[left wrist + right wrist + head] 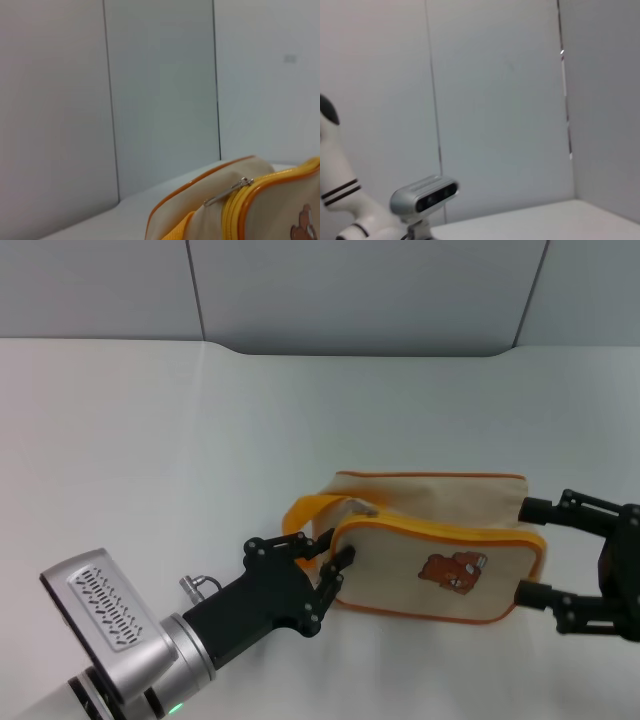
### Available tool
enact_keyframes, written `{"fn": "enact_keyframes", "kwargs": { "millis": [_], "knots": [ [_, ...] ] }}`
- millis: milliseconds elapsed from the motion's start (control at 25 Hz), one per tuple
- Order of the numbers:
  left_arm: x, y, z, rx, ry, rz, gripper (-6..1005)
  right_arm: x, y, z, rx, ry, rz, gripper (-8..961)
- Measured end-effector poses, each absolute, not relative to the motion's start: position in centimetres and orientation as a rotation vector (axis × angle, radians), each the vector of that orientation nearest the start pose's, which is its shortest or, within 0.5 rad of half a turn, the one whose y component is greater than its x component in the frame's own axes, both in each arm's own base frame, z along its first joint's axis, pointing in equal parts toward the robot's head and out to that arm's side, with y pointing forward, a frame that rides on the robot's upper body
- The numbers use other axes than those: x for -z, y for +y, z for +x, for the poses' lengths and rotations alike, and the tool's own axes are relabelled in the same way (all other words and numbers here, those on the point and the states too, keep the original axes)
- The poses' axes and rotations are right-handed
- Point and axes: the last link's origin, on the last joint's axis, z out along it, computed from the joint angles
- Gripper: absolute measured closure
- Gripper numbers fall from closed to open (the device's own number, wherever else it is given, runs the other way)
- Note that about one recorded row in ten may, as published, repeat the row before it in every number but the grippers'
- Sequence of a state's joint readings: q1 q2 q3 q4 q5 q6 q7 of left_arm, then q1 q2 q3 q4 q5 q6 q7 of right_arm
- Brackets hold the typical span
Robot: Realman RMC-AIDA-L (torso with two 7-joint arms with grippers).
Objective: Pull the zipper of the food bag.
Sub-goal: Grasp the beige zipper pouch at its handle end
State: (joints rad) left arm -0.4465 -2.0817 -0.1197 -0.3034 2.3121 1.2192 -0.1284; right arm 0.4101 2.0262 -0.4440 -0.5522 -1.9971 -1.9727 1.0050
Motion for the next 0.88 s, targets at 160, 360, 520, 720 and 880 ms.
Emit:
{"fn": "enact_keyframes", "kwargs": {
  "millis": [160,360,520,720,880],
  "knots": [
    [12.0,25.8,-25.9,0.818,-0.208,-2.348,803,-4.3,25.8,28.5,-1.123,0.228,-2.591,166],
    [11.4,27.0,-25.5,0.812,-0.143,-2.351,840,-5.9,25.3,28.9,-1.197,0.201,-2.390,170],
    [10.6,27.7,-25.4,0.830,-0.081,-2.339,863,-6.7,24.8,29.6,-1.198,0.148,-2.225,173],
    [8.2,28.4,-25.0,0.905,0.059,-2.286,883,-6.2,24.9,30.5,-1.118,0.088,-2.031,176],
    [5.7,28.9,-24.5,0.944,0.284,-2.220,899,-3.7,26.4,31.0,-1.008,0.082,-1.959,179]
  ]
}}
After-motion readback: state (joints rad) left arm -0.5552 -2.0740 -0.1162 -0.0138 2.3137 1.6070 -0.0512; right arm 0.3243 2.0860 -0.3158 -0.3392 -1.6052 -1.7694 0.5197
